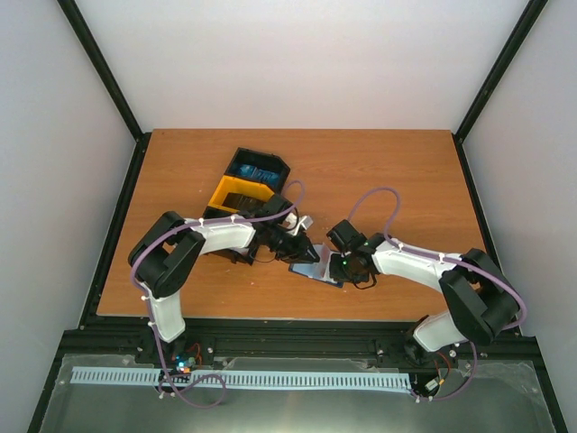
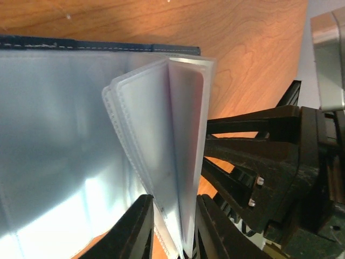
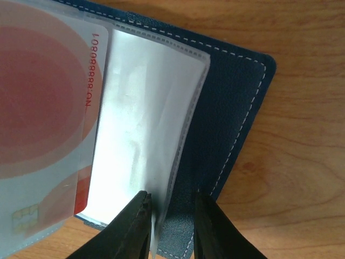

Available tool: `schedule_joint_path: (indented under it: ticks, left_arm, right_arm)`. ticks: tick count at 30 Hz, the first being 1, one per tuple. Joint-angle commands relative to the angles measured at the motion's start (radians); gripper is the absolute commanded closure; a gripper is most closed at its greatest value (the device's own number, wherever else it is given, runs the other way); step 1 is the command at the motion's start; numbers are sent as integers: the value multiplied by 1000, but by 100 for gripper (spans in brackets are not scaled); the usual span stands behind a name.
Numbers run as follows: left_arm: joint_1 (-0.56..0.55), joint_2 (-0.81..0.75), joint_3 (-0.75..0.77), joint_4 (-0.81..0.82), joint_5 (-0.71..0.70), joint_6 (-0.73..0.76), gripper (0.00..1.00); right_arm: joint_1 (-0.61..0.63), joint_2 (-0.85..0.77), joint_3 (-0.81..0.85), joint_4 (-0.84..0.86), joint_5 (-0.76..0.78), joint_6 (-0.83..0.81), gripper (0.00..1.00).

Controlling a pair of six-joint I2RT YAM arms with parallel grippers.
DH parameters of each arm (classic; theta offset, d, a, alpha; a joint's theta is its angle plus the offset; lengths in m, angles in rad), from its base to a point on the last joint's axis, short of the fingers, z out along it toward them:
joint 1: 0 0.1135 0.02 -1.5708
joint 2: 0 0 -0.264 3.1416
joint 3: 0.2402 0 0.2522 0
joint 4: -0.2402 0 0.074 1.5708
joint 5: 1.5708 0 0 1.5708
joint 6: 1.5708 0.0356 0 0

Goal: Put the credit cards into the card holder
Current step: Insert the credit card into the card holder.

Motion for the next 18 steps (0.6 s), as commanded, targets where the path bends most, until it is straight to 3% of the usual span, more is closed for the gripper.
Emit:
schedule_joint_path:
  ticks: [1, 10, 18]
  left_arm:
    - [-12, 1, 22, 80, 63, -8, 74]
    - [-12, 5, 6, 114, 81, -15, 73]
    - [-13, 29, 34, 37, 24, -3, 69]
  right_arm:
    - [6, -14, -23, 7, 33, 19, 77]
    - [6, -22, -26, 5, 34, 22, 77]
    - [6, -33, -26, 18, 22, 18, 77]
